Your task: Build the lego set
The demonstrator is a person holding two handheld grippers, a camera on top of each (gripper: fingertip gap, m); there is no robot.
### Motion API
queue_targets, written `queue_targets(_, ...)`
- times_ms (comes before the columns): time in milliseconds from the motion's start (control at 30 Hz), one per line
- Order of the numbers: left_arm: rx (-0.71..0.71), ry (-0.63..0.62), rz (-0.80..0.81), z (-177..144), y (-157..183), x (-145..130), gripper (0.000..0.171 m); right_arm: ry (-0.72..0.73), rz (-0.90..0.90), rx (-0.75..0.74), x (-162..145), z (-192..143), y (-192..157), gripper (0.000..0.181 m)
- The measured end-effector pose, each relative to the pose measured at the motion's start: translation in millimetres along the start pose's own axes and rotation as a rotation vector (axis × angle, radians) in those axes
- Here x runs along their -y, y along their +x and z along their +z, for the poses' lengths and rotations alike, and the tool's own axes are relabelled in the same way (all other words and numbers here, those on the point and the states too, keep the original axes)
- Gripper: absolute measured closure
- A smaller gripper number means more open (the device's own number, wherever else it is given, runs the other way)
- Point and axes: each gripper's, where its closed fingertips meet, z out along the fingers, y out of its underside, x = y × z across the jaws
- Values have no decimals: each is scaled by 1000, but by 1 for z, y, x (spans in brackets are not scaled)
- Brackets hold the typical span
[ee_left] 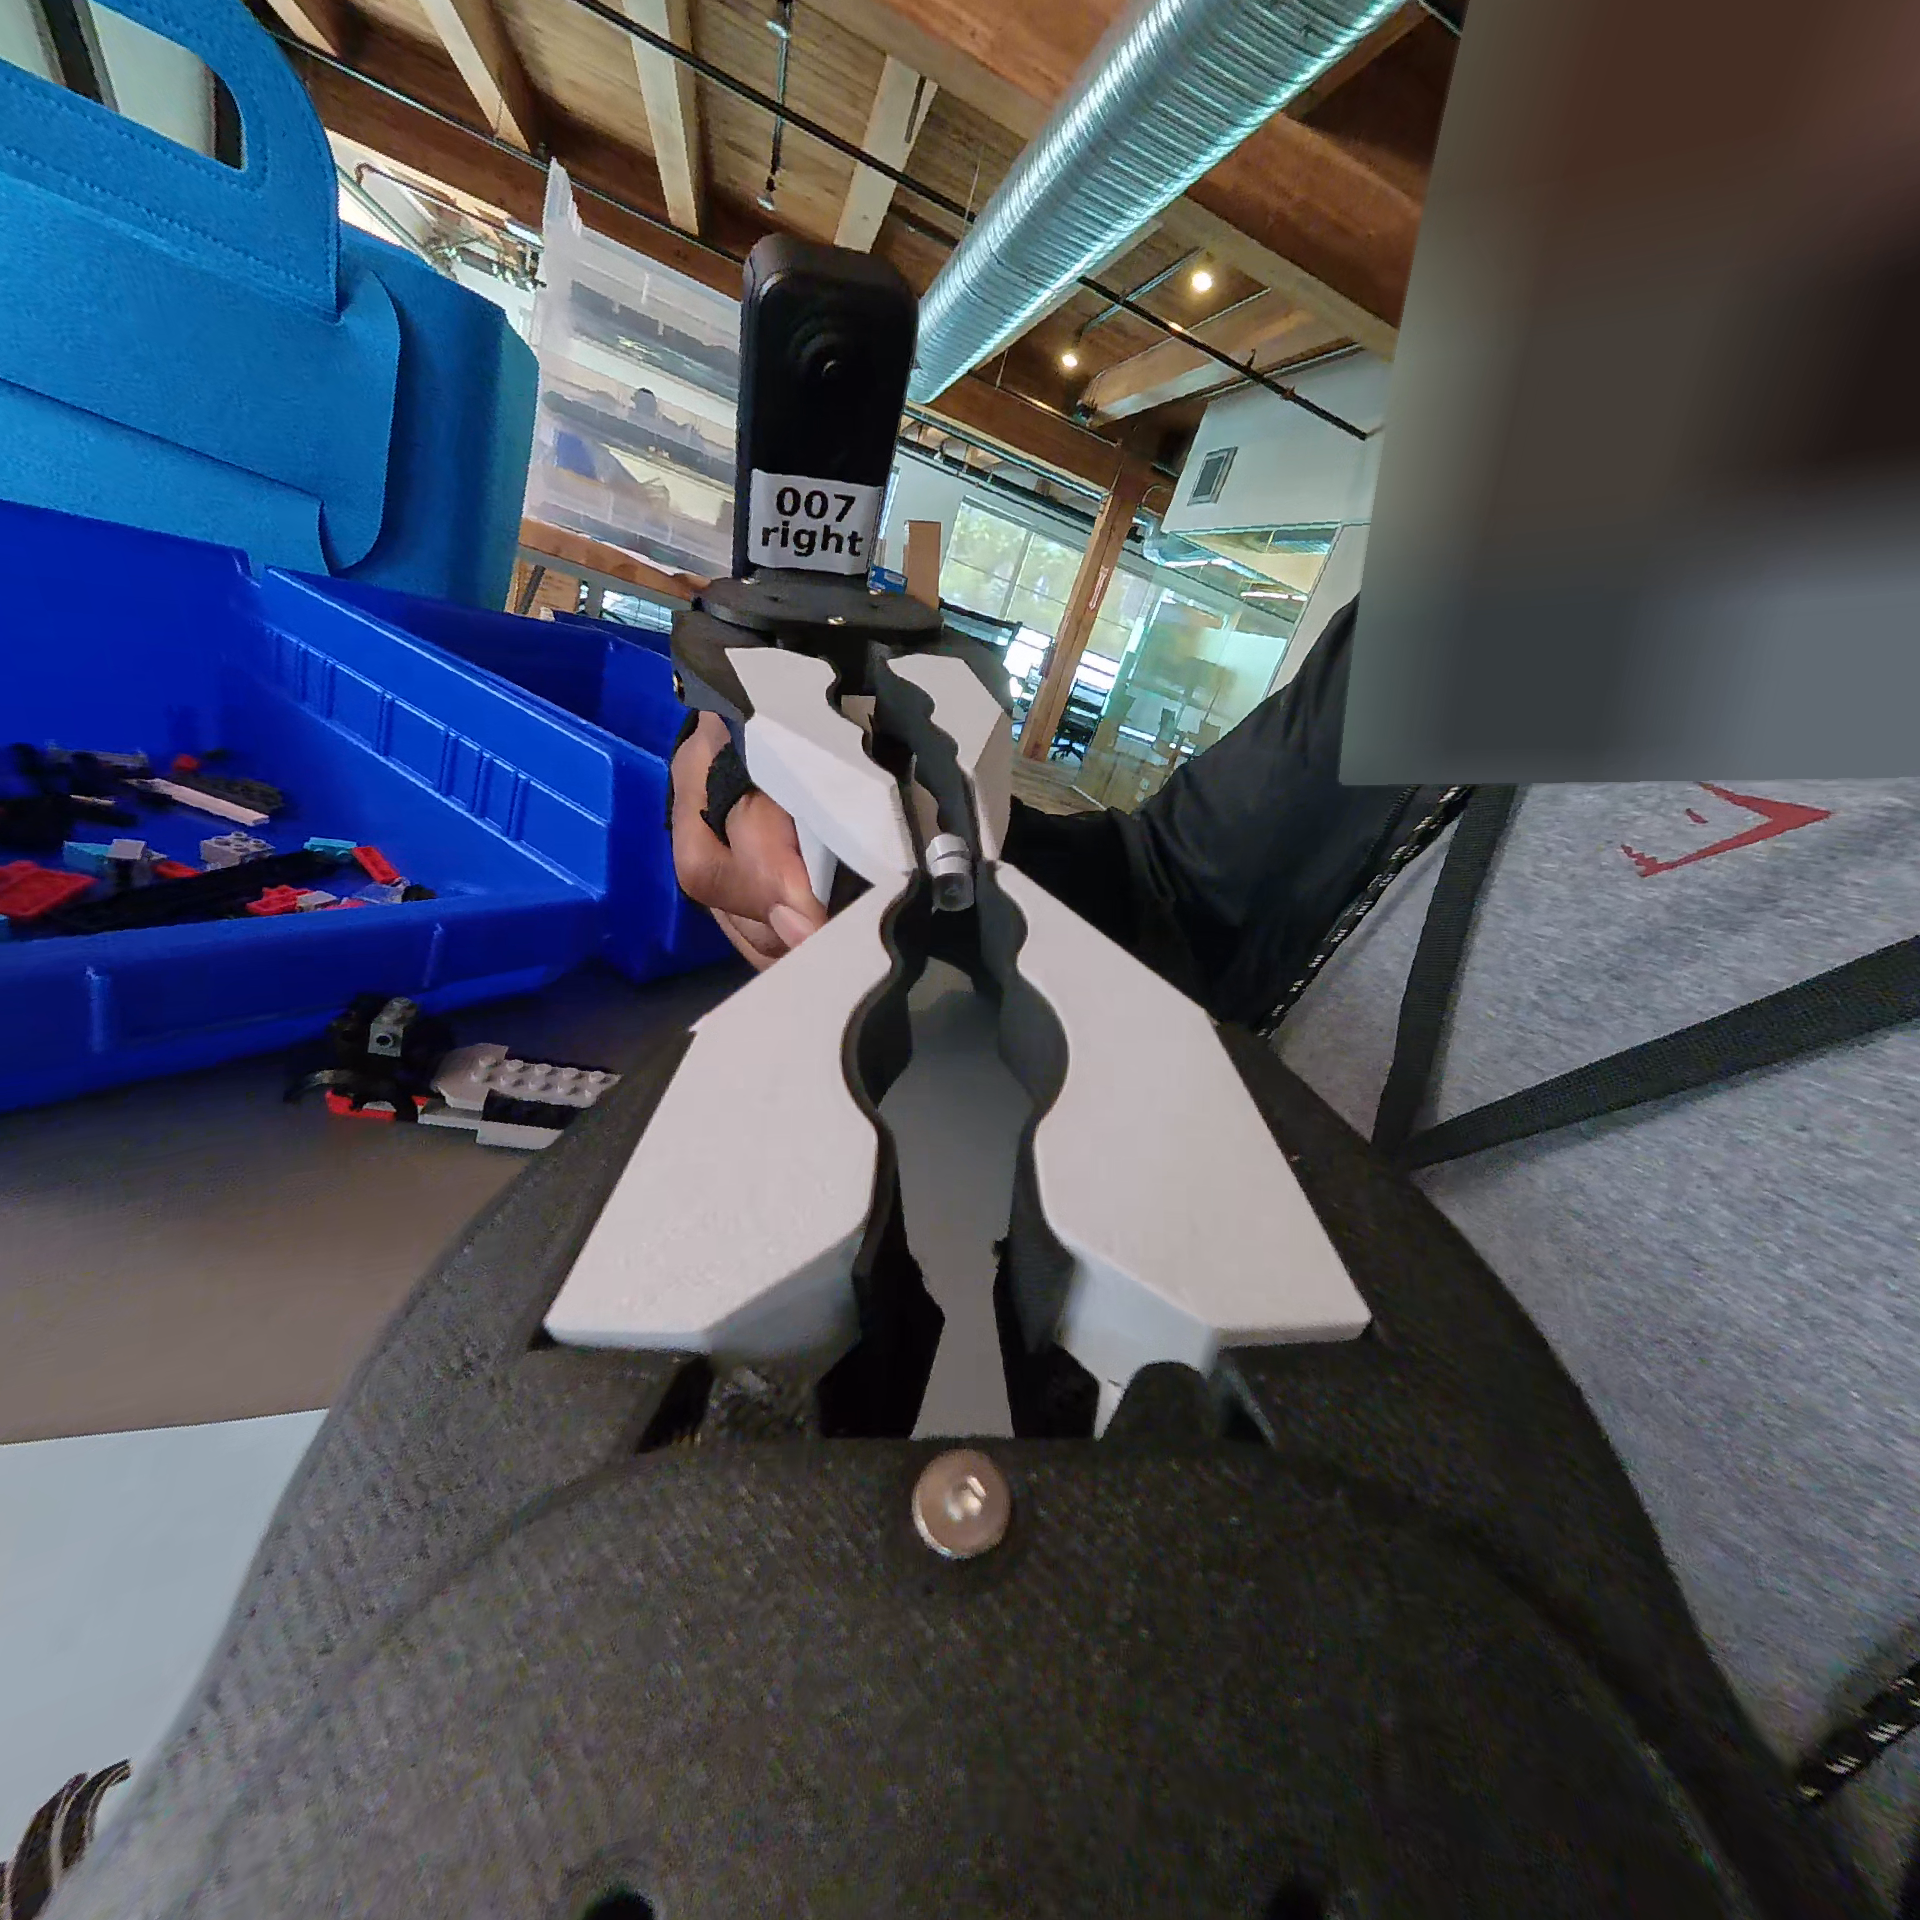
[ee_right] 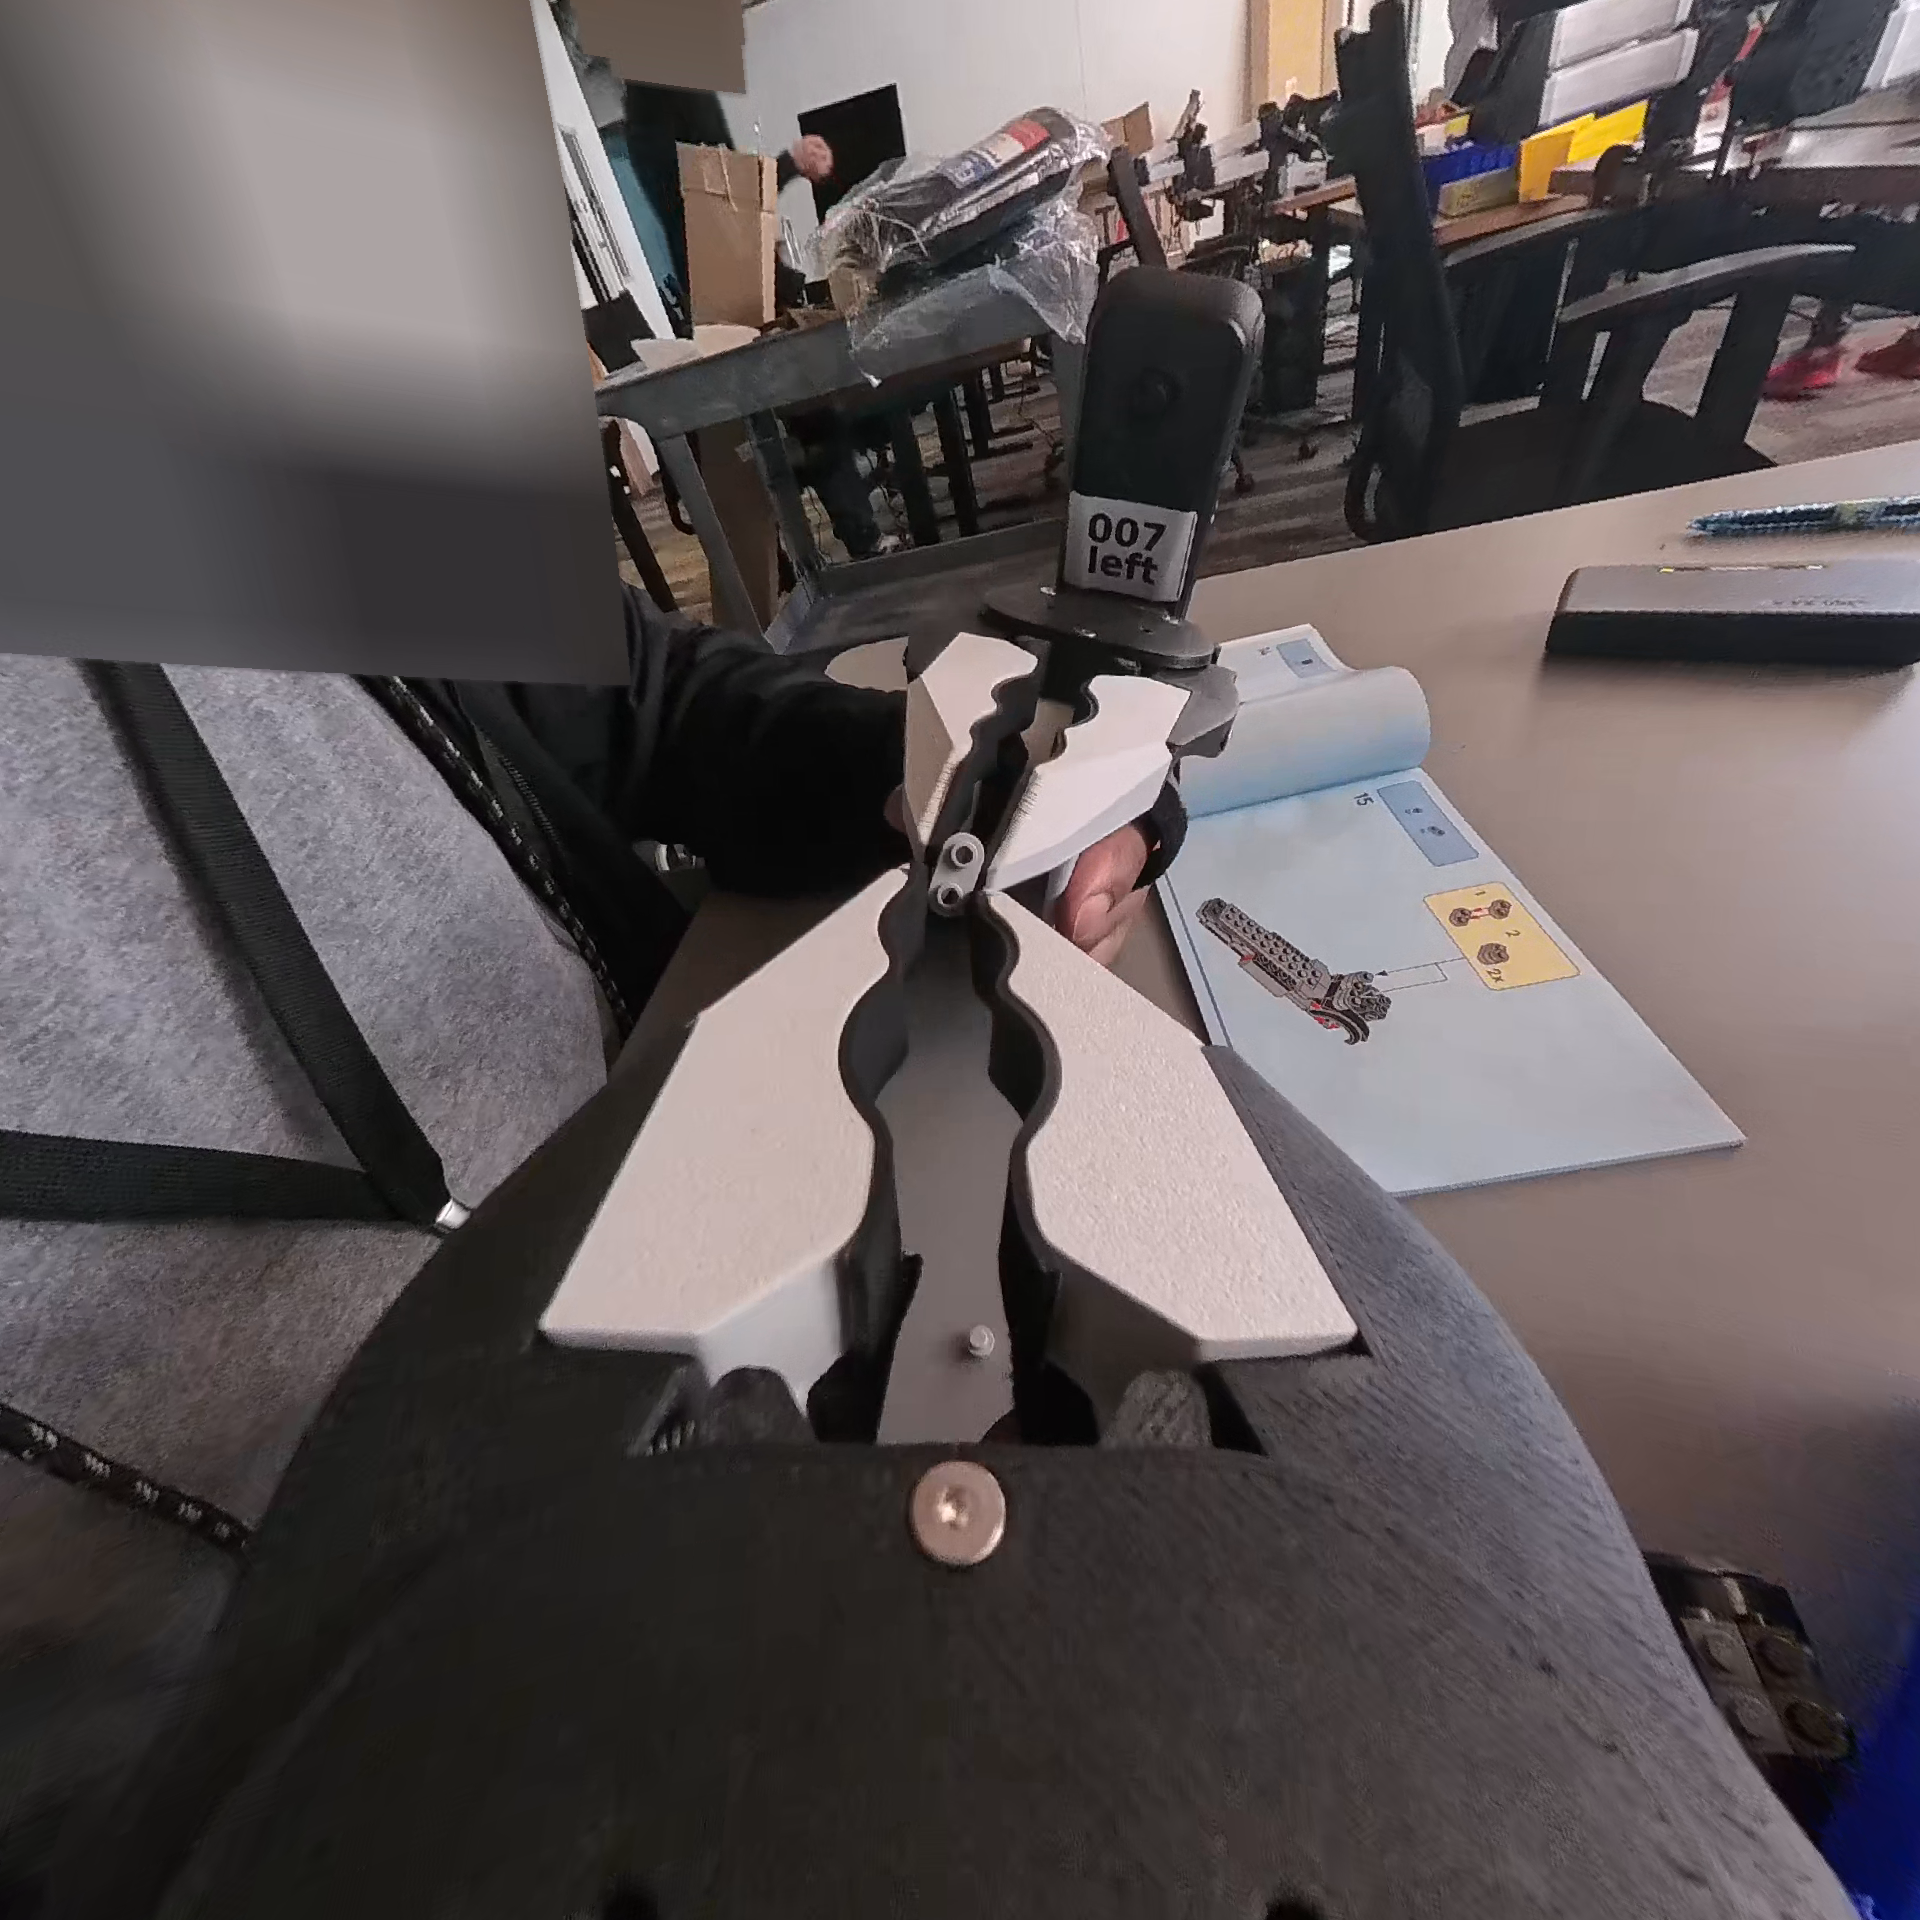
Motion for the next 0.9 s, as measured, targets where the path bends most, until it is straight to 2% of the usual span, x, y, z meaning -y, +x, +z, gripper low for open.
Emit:
queue_targets(500, 60, -34, 28, 0, -9, -5, 163, -59, 1, -52, -5, -2, 6, 173)
queue_targets(900, 117, 5, 67, -3, -15, 1, 163, -51, 15, -92, -1, -7, 12, 173)
